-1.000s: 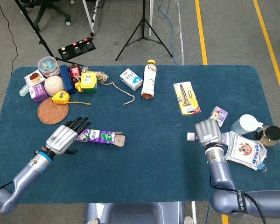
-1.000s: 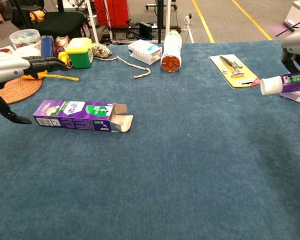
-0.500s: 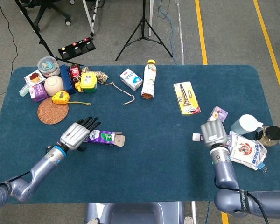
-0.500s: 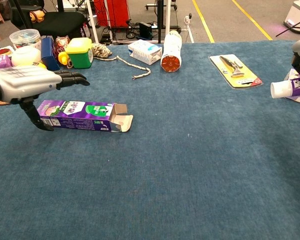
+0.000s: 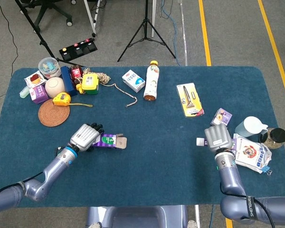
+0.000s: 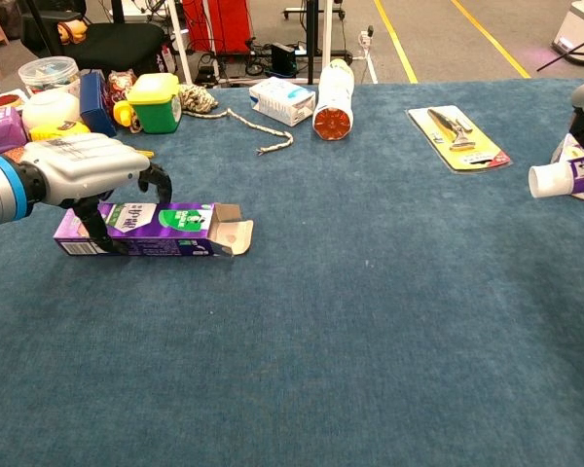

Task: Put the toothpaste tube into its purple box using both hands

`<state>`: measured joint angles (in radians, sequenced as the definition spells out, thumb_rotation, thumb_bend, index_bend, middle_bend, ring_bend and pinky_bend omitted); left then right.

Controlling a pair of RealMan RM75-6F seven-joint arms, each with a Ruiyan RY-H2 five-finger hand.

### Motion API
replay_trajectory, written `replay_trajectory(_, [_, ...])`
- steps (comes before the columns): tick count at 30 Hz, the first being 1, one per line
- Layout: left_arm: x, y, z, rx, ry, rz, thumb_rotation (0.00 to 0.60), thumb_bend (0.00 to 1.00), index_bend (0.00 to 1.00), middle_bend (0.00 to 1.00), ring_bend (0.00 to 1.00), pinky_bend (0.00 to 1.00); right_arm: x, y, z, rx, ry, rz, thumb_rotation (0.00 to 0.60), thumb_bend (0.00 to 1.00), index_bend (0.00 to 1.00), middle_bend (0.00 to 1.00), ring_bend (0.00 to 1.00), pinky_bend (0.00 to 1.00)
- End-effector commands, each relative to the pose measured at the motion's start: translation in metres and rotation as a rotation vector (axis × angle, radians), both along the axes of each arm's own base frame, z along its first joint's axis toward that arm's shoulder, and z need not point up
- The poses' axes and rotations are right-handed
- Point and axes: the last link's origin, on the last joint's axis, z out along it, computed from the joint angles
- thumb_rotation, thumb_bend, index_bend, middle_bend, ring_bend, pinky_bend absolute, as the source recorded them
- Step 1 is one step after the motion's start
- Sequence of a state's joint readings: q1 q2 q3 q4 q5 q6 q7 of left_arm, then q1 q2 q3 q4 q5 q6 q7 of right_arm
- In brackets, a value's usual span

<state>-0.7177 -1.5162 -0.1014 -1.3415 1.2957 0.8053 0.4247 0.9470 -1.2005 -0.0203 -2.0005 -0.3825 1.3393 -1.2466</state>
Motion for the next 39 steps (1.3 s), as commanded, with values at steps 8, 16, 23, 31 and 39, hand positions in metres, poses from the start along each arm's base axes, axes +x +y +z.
replay_trajectory(8, [0.013,0.000,0.018,0.001,-0.052,0.017,0.600,0.17,0.46,0.39,0.36,0.60,0.010,0.006,0.006,-0.002,-0.017,0.031,0.600,0.58,0.56,0.68,0.67,0.64])
replay_trajectory(16, [0.044,0.004,0.046,0.005,-0.131,0.039,0.600,0.18,0.48,0.41,0.36,0.61,0.028,0.014,0.019,-0.001,-0.034,0.077,0.600,0.59,0.56,0.68,0.67,0.64])
replay_trajectory(23, [0.078,0.006,0.041,-0.052,-0.110,0.016,0.600,0.19,0.48,0.42,0.36,0.61,0.051,0.019,0.017,0.018,-0.056,0.115,0.600,0.59,0.57,0.68,0.68,0.64])
replay_trajectory(31, [0.125,0.007,0.036,-0.058,-0.085,-0.040,0.600,0.20,0.48,0.42,0.36,0.61,0.078,0.017,0.009,0.014,-0.094,0.109,0.600,0.60,0.57,0.69,0.69,0.65])
replay_trajectory(39, [0.163,0.008,0.036,-0.033,-0.076,-0.065,0.600,0.21,0.48,0.42,0.36,0.61,0.096,0.018,0.001,0.019,-0.117,0.095,0.600,0.60,0.57,0.69,0.69,0.65])
